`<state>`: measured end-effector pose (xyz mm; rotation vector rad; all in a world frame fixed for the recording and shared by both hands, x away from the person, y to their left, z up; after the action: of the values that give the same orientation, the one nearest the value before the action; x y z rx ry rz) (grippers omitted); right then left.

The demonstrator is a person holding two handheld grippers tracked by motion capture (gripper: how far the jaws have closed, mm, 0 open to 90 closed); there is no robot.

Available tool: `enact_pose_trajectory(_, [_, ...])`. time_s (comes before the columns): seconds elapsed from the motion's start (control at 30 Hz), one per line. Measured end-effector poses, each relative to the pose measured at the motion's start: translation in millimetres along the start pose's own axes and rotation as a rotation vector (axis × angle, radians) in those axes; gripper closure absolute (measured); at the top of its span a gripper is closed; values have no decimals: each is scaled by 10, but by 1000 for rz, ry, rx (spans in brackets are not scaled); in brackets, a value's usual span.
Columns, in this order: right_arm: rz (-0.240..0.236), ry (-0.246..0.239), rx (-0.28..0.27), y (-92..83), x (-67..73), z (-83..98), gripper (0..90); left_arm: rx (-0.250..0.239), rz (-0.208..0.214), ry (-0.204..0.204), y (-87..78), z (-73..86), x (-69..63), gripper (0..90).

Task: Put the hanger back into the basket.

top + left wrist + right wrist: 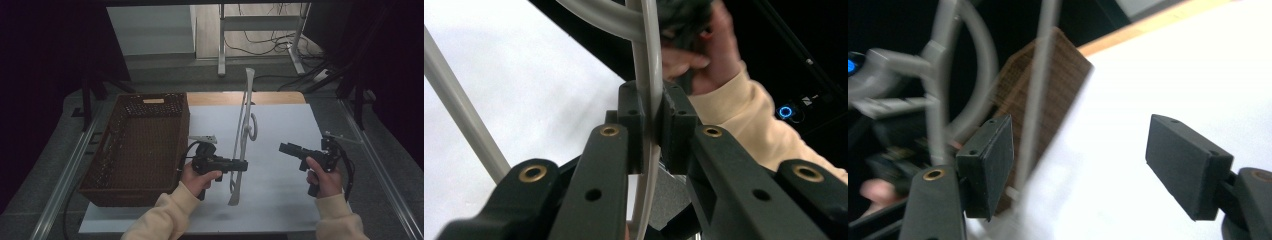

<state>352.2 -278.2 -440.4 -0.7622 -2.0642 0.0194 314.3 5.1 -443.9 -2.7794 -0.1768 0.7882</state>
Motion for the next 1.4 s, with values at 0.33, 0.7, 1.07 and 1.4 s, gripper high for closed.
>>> enact_pose_trajectory(0.33, [107, 26, 32, -62, -287, 142, 270, -21, -2, 45, -264, -245, -180, 815])
enact_pose_trajectory(0.7, [191, -40, 93, 26, -357, 208, 269, -33, -41, 50, -856, -397, -166, 815])
enact_pose_trajectory(1.07, [228, -138, 131, 86, -389, 244, 248, -67, -58, 53, -1258, -484, -110, 815])
enact_pose_trajectory(1.4, [224, -148, 153, 87, -398, 260, 244, -16, -112, 68, -1570, -554, -33, 814])
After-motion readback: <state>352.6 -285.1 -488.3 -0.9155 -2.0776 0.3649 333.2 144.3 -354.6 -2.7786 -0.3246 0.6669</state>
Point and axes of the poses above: each handheld gripper's, and its own axes: y roughly forward along the jaws, z roughly out of its underside, x roughly to its left, the point moved 4 cm from there along y, roughly forward along the jaws, and after that the axes turned 8 degrees about y, right-handed, at the moved point
